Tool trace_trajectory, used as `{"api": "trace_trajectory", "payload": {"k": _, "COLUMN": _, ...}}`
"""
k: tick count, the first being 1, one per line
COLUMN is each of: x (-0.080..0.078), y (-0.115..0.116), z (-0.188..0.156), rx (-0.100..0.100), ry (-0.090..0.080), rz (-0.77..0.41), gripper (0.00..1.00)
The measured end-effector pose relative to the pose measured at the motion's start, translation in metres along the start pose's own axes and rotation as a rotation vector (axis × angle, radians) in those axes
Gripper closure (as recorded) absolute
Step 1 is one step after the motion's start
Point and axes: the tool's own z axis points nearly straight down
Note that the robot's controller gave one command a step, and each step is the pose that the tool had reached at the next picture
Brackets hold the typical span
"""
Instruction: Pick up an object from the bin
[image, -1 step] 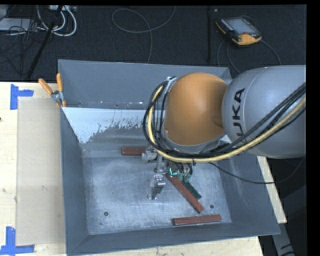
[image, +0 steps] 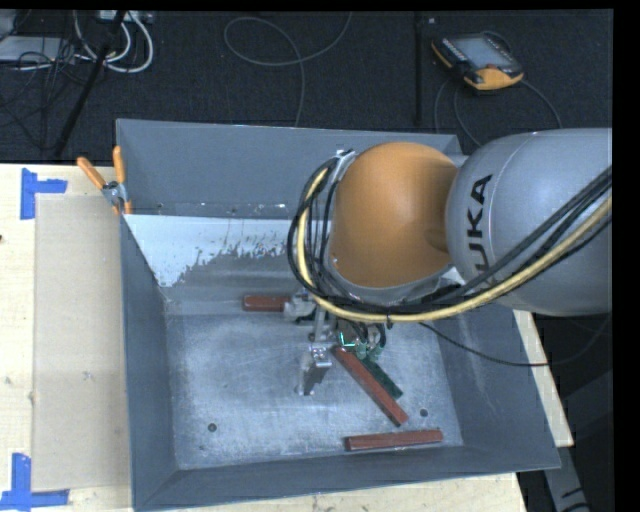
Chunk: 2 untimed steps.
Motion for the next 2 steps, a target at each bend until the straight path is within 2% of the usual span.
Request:
{"api": "trace_trajectory", "payload": {"k": 1, "x": -0.012, "y": -0.016, "z": 0.016, "rx": -0.003, "ry": -0.006, "rz": -0.073, "gripper": 0.0}}
{"api": "trace_trajectory", "payload": {"k": 2, "x": -0.026, "y": -0.058, "z": 0.085, "rx": 0.001, "ry": -0.004, "rz": -0.398, "gripper": 0.0}}
